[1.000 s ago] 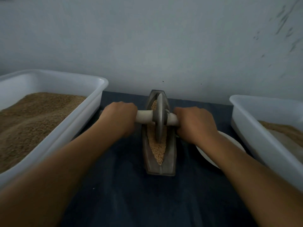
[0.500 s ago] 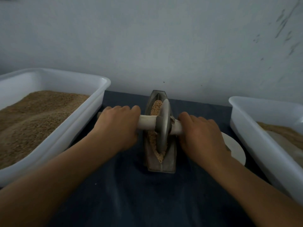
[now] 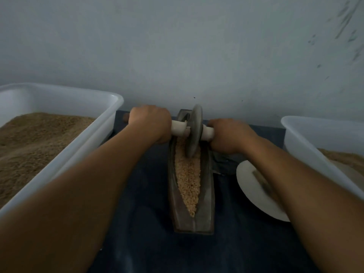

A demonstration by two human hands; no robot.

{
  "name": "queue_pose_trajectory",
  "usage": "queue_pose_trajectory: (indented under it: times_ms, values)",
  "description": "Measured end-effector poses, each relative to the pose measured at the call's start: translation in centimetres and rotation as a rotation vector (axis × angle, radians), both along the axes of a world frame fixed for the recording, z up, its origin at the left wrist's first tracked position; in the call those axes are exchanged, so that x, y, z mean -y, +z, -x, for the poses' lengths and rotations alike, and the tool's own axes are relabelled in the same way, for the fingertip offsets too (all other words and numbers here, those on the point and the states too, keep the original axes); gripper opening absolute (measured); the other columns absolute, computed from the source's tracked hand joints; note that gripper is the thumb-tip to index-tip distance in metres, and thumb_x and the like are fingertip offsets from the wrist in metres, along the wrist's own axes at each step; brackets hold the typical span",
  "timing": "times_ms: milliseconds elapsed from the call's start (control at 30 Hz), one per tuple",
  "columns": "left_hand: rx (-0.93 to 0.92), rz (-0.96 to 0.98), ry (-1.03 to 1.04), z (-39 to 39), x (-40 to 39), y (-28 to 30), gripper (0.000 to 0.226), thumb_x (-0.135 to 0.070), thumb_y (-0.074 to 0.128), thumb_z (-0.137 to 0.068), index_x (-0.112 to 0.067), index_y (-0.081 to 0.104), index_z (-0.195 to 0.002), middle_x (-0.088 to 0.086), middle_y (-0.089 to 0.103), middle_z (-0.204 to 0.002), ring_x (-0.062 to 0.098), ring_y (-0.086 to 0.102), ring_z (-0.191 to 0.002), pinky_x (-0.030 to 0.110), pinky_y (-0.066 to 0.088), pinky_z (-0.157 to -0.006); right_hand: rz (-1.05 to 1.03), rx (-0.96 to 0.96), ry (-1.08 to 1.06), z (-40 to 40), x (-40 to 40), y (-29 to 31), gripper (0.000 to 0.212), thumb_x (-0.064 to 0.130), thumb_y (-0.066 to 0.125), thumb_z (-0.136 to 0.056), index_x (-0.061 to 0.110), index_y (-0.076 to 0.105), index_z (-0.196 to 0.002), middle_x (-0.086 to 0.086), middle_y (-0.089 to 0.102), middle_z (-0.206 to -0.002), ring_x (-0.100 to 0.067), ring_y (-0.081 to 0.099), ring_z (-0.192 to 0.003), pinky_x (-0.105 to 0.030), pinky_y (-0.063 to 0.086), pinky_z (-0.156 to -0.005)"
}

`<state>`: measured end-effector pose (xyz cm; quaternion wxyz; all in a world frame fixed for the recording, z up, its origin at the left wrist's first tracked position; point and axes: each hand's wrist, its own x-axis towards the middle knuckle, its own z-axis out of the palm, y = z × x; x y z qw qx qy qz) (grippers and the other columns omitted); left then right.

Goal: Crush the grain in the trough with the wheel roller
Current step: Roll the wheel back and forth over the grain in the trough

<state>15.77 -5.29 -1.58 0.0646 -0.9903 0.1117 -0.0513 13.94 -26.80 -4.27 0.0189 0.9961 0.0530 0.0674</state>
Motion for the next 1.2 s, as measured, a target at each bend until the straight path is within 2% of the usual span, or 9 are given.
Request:
queue_pose_trajectory:
  times_ms: [133,233,433,567,700,833,933,1033,1200]
  values:
    - [-0.005,-0.004,-0.001,-1.2,0.4,0.4,0.035,-0.030,0.068,-0.071,-0.023,0.063,-0.106,-0.003,0.048,-0.074,0.023,0.052,-0.076,0.036,0.040,-0.067,-0.063,-0.143,0.017,-1.6,0.4,0.5,0.029,0.042,0.069,-0.073,0.035,0.060,-0.100,0.002,0.066,-0.104,-0.018,0.056,-0.079,-0.030,0.043,-0.066]
    - [0.016,-0.004,-0.009,-1.1,0.5,0.3,0.038,-0.031,0.069,-0.072,-0.024,0.064,-0.109,-0.001,0.054,-0.080,0.022,0.053,-0.077,0.036,0.040,-0.066,-0.078,-0.199,0.019,-1.7,0.4,0.7,0.032,0.040,0.071,-0.074,0.032,0.061,-0.103,0.003,0.065,-0.102,-0.018,0.056,-0.079,-0.029,0.043,-0.065]
    - [0.043,0.050,-0.032,1.6,-0.8,-1.2,0.036,-0.035,0.068,-0.079,-0.024,0.062,-0.113,0.003,0.063,-0.100,0.026,0.060,-0.089,0.040,0.050,-0.073,0.032,0.036,-0.005,1.7,-0.4,0.1,0.025,0.047,0.065,-0.073,0.037,0.054,-0.094,0.006,0.062,-0.091,-0.017,0.048,-0.069,-0.027,0.035,-0.053]
    - [0.071,0.076,-0.046,4.9,-2.0,-2.0,0.033,-0.039,0.070,-0.080,-0.025,0.056,-0.106,-0.002,0.057,-0.090,0.020,0.053,-0.080,0.036,0.044,-0.069,0.043,0.184,-0.010,5.7,-1.3,-0.6,0.028,0.043,0.066,-0.073,0.034,0.049,-0.094,0.007,0.057,-0.080,-0.017,0.044,-0.064,-0.027,0.022,-0.048]
    - [0.100,0.074,-0.090,8.0,-2.9,-2.1,0.032,-0.044,0.069,-0.080,-0.027,0.046,-0.096,-0.005,0.053,-0.086,0.017,0.049,-0.076,0.034,0.041,-0.064,0.064,0.309,0.040,10.3,-2.1,-1.0,0.027,0.039,0.067,-0.079,0.029,0.050,-0.097,0.007,0.059,-0.080,-0.018,0.048,-0.062,-0.030,0.027,-0.051]
    - [0.059,0.106,-0.109,9.9,-3.8,-1.8,0.028,-0.043,0.068,-0.082,-0.030,0.045,-0.092,-0.007,0.053,-0.085,0.016,0.051,-0.075,0.032,0.041,-0.065,0.132,0.436,0.126,13.7,-2.6,-1.0,0.025,0.028,0.070,-0.077,0.020,0.050,-0.089,0.001,0.057,-0.074,-0.023,0.049,-0.059,-0.031,0.024,-0.055]
    - [0.118,0.093,-0.137,10.7,-4.2,-1.6,0.033,-0.044,0.069,-0.081,-0.030,0.040,-0.091,-0.008,0.049,-0.083,0.015,0.050,-0.074,0.032,0.040,-0.065,0.084,0.463,0.140,14.7,-2.6,-1.0,0.025,0.026,0.070,-0.078,0.019,0.048,-0.087,0.000,0.054,-0.074,-0.018,0.037,-0.059,-0.031,0.023,-0.058]
    - [0.182,0.046,-0.147,10.7,-4.0,-1.9,0.036,-0.045,0.069,-0.080,-0.029,0.040,-0.092,-0.007,0.047,-0.083,0.015,0.046,-0.072,0.032,0.035,-0.064,0.058,0.450,0.136,14.4,-2.3,-1.5,0.026,0.023,0.071,-0.079,0.020,0.047,-0.089,0.001,0.053,-0.075,-0.016,0.034,-0.059,-0.031,0.024,-0.058]
    - [0.188,0.035,-0.098,8.1,-2.5,-1.8,0.042,-0.039,0.071,-0.081,-0.022,0.039,-0.103,0.000,0.054,-0.088,0.020,0.053,-0.076,0.035,0.036,-0.063,0.037,0.302,0.090,10.8,-1.9,-1.6,0.029,0.031,0.064,-0.085,0.019,0.041,-0.099,-0.001,0.057,-0.086,-0.025,0.053,-0.068,-0.035,0.032,-0.058]
